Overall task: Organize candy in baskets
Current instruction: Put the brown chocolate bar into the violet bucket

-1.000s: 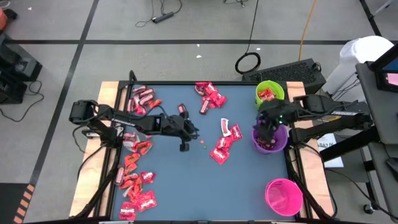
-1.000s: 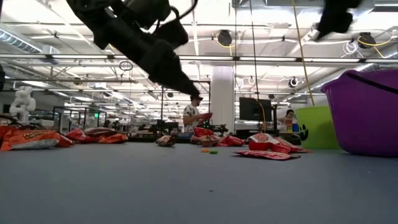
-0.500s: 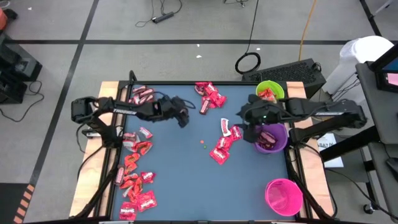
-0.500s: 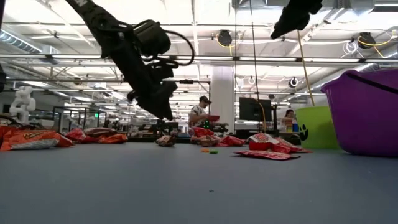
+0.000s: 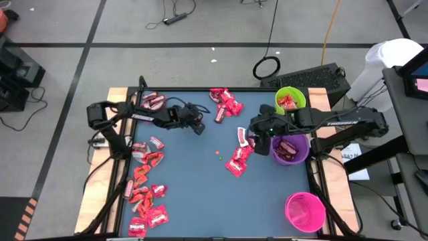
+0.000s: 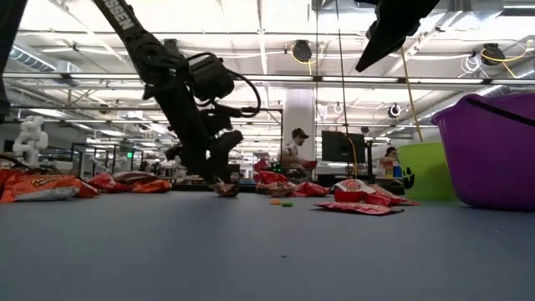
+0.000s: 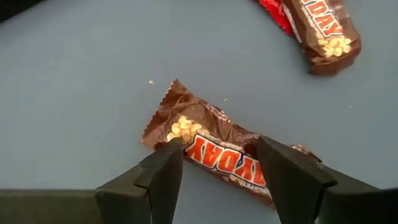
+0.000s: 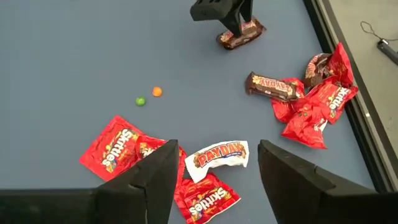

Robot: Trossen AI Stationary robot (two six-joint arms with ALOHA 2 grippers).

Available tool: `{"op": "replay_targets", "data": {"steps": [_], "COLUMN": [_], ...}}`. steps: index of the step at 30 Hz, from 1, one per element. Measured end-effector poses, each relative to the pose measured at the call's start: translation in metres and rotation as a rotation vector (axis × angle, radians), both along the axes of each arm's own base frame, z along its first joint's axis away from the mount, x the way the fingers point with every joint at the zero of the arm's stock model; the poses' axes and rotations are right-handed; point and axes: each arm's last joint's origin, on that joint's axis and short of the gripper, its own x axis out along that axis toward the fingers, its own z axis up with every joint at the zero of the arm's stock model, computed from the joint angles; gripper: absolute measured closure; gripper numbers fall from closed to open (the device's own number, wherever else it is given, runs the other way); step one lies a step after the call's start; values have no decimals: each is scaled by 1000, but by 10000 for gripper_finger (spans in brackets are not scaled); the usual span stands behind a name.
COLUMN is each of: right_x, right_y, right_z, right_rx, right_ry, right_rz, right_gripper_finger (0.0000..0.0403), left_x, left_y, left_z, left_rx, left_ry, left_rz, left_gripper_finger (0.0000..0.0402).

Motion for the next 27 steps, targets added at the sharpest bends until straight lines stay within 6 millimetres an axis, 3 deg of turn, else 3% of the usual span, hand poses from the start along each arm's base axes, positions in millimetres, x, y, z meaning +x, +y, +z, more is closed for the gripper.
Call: {"op": "replay_targets", "data": {"steps": [10, 22, 27], "right_x": [0, 0, 2], "right_y": [0, 0, 0], "right_z": [0, 0, 1], "right_rx": [0, 7, 7], "right_ry": [-1, -8, -27], "right_rz": [-1, -8, -9], "right_gripper_finger": [195, 195, 195], "left_x": [6, 8, 12], "left_y": [1, -3, -10], "left_z": [-18, -19, -15], "left_rx": [1, 60, 128], "left_ry": [43, 109, 118], "left_rz": [-93, -311, -405], "left_gripper_finger": [202, 353, 382]}}
